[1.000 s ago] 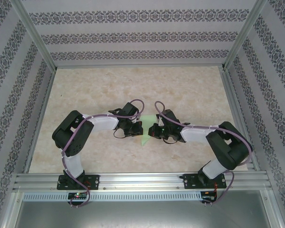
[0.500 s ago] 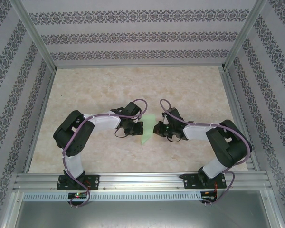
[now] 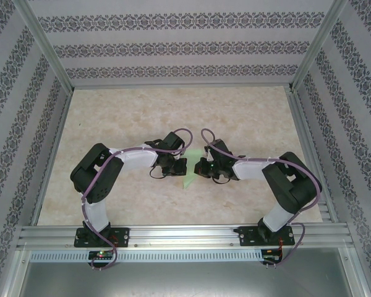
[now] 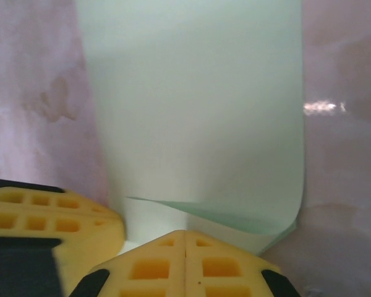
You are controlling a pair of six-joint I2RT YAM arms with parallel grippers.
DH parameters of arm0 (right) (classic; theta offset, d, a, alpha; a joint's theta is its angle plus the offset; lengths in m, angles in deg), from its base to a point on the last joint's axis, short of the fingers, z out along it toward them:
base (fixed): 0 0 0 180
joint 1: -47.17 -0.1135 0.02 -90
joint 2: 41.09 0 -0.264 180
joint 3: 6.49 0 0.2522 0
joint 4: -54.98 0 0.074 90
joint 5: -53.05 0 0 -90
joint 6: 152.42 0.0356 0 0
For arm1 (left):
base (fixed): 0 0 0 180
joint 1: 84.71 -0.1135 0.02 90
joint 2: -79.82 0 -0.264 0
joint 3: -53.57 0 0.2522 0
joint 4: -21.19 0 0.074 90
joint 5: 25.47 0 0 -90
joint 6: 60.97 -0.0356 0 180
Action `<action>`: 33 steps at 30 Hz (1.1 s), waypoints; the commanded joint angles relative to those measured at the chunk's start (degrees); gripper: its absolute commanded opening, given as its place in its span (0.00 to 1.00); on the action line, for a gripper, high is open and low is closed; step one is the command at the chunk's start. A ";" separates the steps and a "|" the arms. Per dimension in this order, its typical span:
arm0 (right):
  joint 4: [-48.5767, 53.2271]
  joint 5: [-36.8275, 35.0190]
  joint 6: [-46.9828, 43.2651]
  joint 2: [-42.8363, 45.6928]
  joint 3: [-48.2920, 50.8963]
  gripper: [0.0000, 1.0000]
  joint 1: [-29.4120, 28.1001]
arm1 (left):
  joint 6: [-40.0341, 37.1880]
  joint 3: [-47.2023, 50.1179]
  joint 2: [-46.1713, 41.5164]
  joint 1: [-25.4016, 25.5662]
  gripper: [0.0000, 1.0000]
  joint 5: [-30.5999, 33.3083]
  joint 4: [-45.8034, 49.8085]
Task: Fold a paper plane with a square sheet of paper (pick it up from the middle)
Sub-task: Fold the paper at the center of the table.
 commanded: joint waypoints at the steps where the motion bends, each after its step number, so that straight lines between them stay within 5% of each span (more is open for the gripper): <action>1: 0.66 -1.51 -1.09 -1.04 -1.88 0.00 0.89 | -1.51 2.26 4.81 -0.37 0.00 9.91 7.93; 12: 2.61 -3.62 3.58 -3.13 -1.31 0.00 8.98 | -0.77 2.68 4.96 -0.37 0.00 10.75 9.12; 20: 4.04 -4.69 1.24 7.26 -1.37 0.00 9.26 | -0.28 3.05 5.02 -0.32 0.00 10.62 8.39; 33: -4.35 -2.04 10.46 13.22 7.28 0.00 -5.59 | 1.92 5.88 5.11 -0.36 0.00 9.92 3.74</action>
